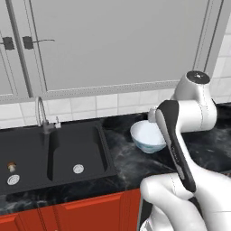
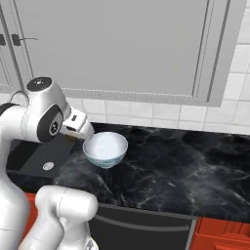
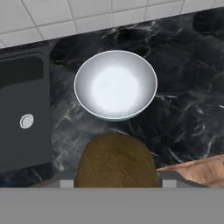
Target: Pick the kiwis from the cabinet and place them in one bowl. Pick the mushroom from the sink and place it in the other bowl.
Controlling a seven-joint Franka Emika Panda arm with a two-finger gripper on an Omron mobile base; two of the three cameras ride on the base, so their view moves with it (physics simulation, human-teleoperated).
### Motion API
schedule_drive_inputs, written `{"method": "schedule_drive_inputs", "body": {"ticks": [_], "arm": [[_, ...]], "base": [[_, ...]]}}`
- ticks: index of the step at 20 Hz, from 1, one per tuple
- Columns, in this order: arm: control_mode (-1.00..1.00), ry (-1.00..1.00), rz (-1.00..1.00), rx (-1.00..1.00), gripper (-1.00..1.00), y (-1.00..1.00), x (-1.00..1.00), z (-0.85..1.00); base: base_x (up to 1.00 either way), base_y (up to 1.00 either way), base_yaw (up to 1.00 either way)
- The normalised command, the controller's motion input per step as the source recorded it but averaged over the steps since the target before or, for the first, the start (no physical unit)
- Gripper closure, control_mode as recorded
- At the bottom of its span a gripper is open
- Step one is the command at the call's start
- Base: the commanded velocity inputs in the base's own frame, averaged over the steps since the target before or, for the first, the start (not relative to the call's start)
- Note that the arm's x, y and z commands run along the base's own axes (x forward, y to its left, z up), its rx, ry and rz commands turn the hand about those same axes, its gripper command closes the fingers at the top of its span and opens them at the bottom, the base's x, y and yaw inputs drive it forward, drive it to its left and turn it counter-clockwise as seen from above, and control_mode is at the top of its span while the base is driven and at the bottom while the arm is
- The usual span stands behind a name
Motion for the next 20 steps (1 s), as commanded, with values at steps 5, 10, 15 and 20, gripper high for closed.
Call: {"method": "schedule_drive_inputs", "body": {"ticks": [5, 10, 15, 20], "arm": [[-1.0, 0.01, -0.01, 0.0, 1.0, -0.11, 0.87, -0.58], [-1.0, 0.03, 0.0, 0.0, 1.0, -0.2, 0.64, -0.56], [-1.0, 0.01, 0.0, 0.0, 1.0, -0.06, 0.53, -0.51], [-1.0, 0.04, 0.0, 0.0, 1.0, -0.07, 0.51, -0.49]], "base": [[0.0, 0.0, 0.0], [0.0, 0.0, 0.0], [0.0, 0.0, 0.0], [0.0, 0.0, 0.0]]}}
